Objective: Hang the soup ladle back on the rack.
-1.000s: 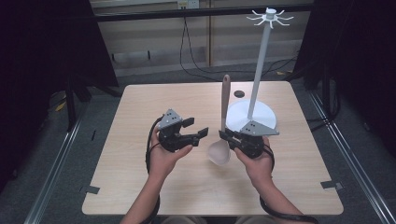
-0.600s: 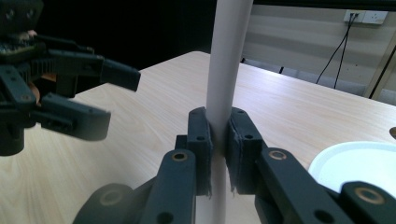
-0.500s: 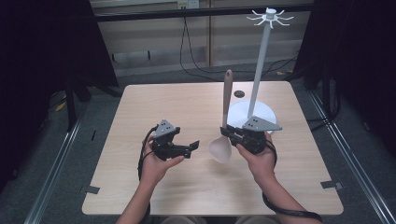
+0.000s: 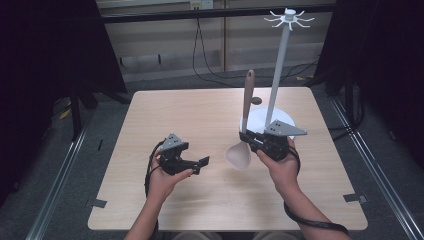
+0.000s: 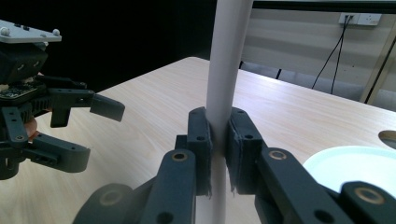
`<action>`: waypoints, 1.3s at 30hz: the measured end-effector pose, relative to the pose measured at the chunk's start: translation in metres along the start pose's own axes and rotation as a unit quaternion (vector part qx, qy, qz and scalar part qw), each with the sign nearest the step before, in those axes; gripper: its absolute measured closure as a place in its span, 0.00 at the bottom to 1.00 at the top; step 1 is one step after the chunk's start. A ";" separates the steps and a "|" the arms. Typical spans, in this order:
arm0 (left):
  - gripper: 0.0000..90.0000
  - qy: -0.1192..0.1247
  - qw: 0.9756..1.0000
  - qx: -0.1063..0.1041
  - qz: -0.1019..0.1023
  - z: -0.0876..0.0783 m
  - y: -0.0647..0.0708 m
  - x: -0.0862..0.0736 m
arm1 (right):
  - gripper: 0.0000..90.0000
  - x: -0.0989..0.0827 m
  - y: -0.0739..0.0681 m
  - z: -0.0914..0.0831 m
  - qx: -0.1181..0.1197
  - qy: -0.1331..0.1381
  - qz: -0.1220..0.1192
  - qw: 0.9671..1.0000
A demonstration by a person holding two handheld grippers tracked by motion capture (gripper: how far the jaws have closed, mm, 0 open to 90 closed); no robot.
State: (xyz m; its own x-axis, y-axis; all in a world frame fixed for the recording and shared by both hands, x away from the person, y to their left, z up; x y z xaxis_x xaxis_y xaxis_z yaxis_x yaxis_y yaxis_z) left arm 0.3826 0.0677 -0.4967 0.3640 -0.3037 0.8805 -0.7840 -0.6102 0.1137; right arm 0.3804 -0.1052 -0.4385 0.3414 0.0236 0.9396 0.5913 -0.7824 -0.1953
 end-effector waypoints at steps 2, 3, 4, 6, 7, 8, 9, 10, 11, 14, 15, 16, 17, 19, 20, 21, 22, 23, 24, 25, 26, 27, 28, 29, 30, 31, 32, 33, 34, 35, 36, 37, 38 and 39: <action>0.00 -0.005 1.000 -0.005 -0.002 0.000 0.001 -0.004 | 0.90 0.002 0.002 -0.001 -0.002 -0.001 -0.002 1.000; 0.00 -0.006 1.000 -0.006 -0.002 0.000 0.002 -0.006 | 0.90 0.004 0.003 -0.001 -0.003 0.000 -0.001 1.000; 0.00 -0.009 1.000 -0.007 -0.004 0.001 0.002 -0.008 | 0.90 0.004 0.004 -0.002 -0.004 0.001 -0.004 1.000; 0.00 -0.014 1.000 -0.009 -0.008 0.002 0.001 -0.011 | 0.90 0.007 0.005 -0.002 -0.004 0.002 -0.002 1.000; 0.00 -0.017 1.000 -0.009 -0.009 0.002 0.000 -0.013 | 0.90 0.008 0.006 -0.002 -0.005 0.002 -0.002 1.000; 0.00 -0.022 1.000 -0.007 -0.010 0.003 0.000 -0.015 | 0.90 0.009 0.007 -0.002 -0.007 0.003 -0.003 1.000; 0.00 -0.024 1.000 -0.007 -0.009 0.004 0.000 -0.016 | 0.90 0.011 0.008 -0.002 -0.006 0.003 0.000 1.000; 0.00 -0.026 1.000 -0.008 -0.009 0.004 0.000 -0.017 | 0.90 0.012 0.009 -0.002 -0.008 0.004 0.000 1.000; 0.00 -0.027 1.000 -0.007 -0.008 0.004 0.000 -0.017 | 0.90 0.013 0.009 -0.002 -0.007 0.003 -0.002 1.000; 0.00 -0.029 1.000 -0.006 -0.004 0.004 0.000 -0.018 | 0.90 0.017 0.011 -0.003 -0.010 0.004 -0.007 1.000; 0.00 -0.029 1.000 -0.007 -0.005 0.004 0.000 -0.018 | 0.90 0.019 0.011 -0.003 -0.008 0.005 -0.007 1.000; 0.00 -0.029 1.000 -0.008 -0.005 0.004 0.000 -0.019 | 0.90 0.020 0.012 -0.003 -0.009 0.005 -0.007 1.000; 0.00 -0.030 0.999 -0.008 -0.006 0.004 0.000 -0.019 | 0.90 0.022 0.013 -0.003 -0.009 0.007 -0.007 1.000; 0.00 -0.033 0.999 -0.005 -0.004 0.004 -0.001 -0.020 | 0.90 0.025 0.014 -0.003 -0.008 0.009 -0.004 1.000; 0.00 -0.033 0.999 -0.006 -0.005 0.004 -0.001 -0.020 | 0.90 0.027 0.015 -0.003 -0.008 0.010 -0.005 1.000; 0.00 -0.035 0.999 -0.006 -0.003 0.004 -0.001 -0.020 | 0.90 0.028 0.015 -0.003 -0.007 0.011 -0.005 1.000; 0.00 -0.033 0.999 -0.006 -0.004 0.004 0.000 -0.020 | 0.90 0.031 0.016 -0.003 -0.009 0.011 -0.007 1.000; 0.00 -0.033 0.999 -0.008 -0.004 0.004 0.000 -0.020 | 0.90 0.032 0.016 -0.002 -0.009 0.011 -0.008 1.000; 0.00 -0.034 0.999 -0.008 -0.003 0.004 0.000 -0.020 | 0.90 0.034 0.017 -0.002 -0.009 0.012 -0.008 1.000; 0.00 -0.035 0.999 -0.008 -0.002 0.004 0.000 -0.021 | 0.90 0.035 0.018 -0.002 -0.010 0.013 -0.009 1.000; 0.00 -0.034 0.999 -0.007 -0.004 0.004 -0.001 -0.021 | 0.90 0.036 0.018 -0.002 -0.010 0.013 -0.009 1.000; 0.00 -0.034 0.999 -0.008 -0.004 0.003 -0.001 -0.021 | 0.90 0.038 0.019 -0.001 -0.011 0.015 -0.009 1.000; 0.00 -0.032 0.999 -0.008 -0.006 0.003 -0.001 -0.020 | 0.90 0.040 0.020 -0.001 -0.011 0.016 -0.008 1.000; 0.00 -0.032 0.999 -0.009 -0.006 0.003 -0.001 -0.020 | 0.90 0.041 0.020 -0.001 -0.011 0.017 -0.008 1.000; 0.01 -0.033 0.999 -0.008 -0.006 0.003 -0.001 -0.020 | 0.90 0.042 0.021 -0.001 -0.012 0.016 -0.006 1.000; 0.01 -0.033 0.999 -0.007 -0.004 0.002 -0.002 -0.020 | 0.90 0.044 0.022 -0.001 -0.013 0.016 -0.007 1.000; 0.01 -0.032 0.999 -0.007 -0.003 0.002 -0.002 -0.020 | 0.90 0.046 0.023 -0.001 -0.014 0.016 -0.007 1.000; 0.01 -0.030 1.000 -0.008 -0.003 0.002 -0.001 -0.020 | 0.90 0.047 0.024 -0.001 -0.015 0.016 -0.007 1.000; 0.01 -0.030 1.000 -0.008 -0.002 0.002 -0.001 -0.020 | 0.90 0.049 0.025 -0.001 -0.015 0.016 -0.007 1.000; 0.01 -0.031 0.999 -0.007 -0.002 0.002 -0.002 -0.020 | 0.90 0.051 0.026 -0.001 -0.017 0.018 -0.006 1.000; 0.01 -0.031 1.000 -0.007 -0.002 0.002 -0.002 -0.020 | 0.90 0.053 0.027 -0.002 -0.017 0.019 -0.005 1.000; 0.01 -0.031 0.999 -0.007 -0.002 0.002 -0.002 -0.020 | 0.90 0.055 0.028 -0.002 -0.018 0.019 -0.003 1.000; 0.01 -0.031 1.000 -0.006 -0.002 0.002 -0.002 -0.020 | 0.90 0.058 0.029 -0.002 -0.019 0.022 -0.004 1.000; 0.01 -0.031 0.999 -0.006 0.000 0.002 -0.002 -0.020 | 0.90 0.060 0.030 -0.002 -0.019 0.023 -0.003 1.000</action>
State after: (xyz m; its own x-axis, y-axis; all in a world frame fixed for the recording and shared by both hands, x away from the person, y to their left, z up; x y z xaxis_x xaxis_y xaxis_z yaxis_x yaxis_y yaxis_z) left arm 0.3775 0.0733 -0.5154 0.3950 -0.3484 0.8501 -0.7896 -0.6017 0.1203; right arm 0.4172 -0.1287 -0.3873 0.3041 0.0008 0.9527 0.5652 -0.8051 -0.1797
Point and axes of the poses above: each handheld gripper's, and its own axes: z roughly forward along the jaws, x roughly out of its top, y roughly to its right, the point moved 10 cm from there along z, roughly forward along the jaws, and after that the axes turned 6 degrees about z, right-handed, at the moved point
